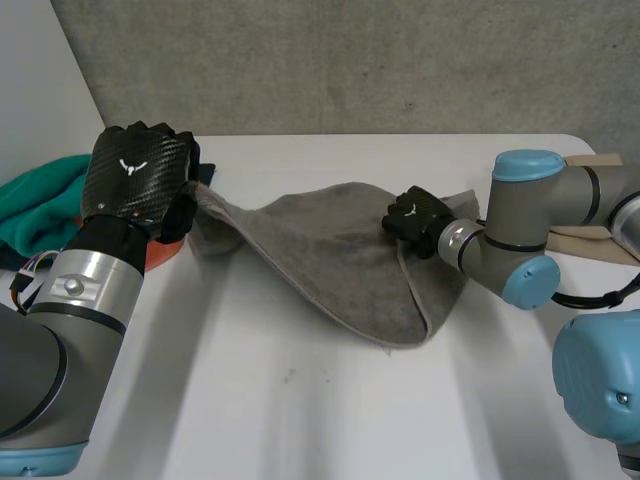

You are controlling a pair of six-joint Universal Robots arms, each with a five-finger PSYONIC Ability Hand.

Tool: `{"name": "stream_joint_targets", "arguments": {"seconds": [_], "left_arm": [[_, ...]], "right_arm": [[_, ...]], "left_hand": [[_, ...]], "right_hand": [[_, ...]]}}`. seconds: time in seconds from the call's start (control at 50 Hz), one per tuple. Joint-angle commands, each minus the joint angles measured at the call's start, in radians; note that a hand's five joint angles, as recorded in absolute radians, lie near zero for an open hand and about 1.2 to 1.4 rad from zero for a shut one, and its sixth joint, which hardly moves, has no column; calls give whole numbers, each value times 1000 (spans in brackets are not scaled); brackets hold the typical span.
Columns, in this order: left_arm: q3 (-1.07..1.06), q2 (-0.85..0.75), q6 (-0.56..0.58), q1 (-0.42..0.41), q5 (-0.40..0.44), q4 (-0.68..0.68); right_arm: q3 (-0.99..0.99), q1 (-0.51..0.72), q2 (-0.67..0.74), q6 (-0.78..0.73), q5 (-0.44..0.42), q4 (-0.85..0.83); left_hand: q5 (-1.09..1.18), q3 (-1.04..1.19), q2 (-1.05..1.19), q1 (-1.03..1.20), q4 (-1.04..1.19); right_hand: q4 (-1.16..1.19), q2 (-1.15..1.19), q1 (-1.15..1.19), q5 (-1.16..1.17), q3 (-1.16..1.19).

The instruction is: Fold the laundry.

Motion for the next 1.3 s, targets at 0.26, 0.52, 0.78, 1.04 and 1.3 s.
{"name": "stream_joint_targets", "arguments": {"seconds": [0.26, 0.52, 0.78, 1.04, 1.3], "left_arm": [[56, 126, 6, 132, 1, -67], [268, 187, 1, 258, 7, -440], [448, -17, 11, 278, 78, -643], [938, -574, 69, 217, 47, -621], [1221, -643, 77, 206, -6, 162]], "right_arm": [[473, -122, -654, 71, 161, -137], [527, -299, -1056, 182, 107, 151], [616, -314, -1080, 185, 92, 220], [321, -261, -591, 146, 269, 83], [363, -225, -630, 404, 323, -873]], "left_hand": [[232, 201, 198, 252, 196], [232, 201, 198, 252, 196], [232, 201, 198, 252, 196], [232, 201, 198, 252, 196], [232, 201, 198, 252, 196]], "right_hand": [[281, 267, 304, 294, 282], [281, 267, 304, 294, 282], [281, 267, 304, 294, 282], [281, 267, 304, 294, 282], [281, 267, 304, 294, 282]]}}
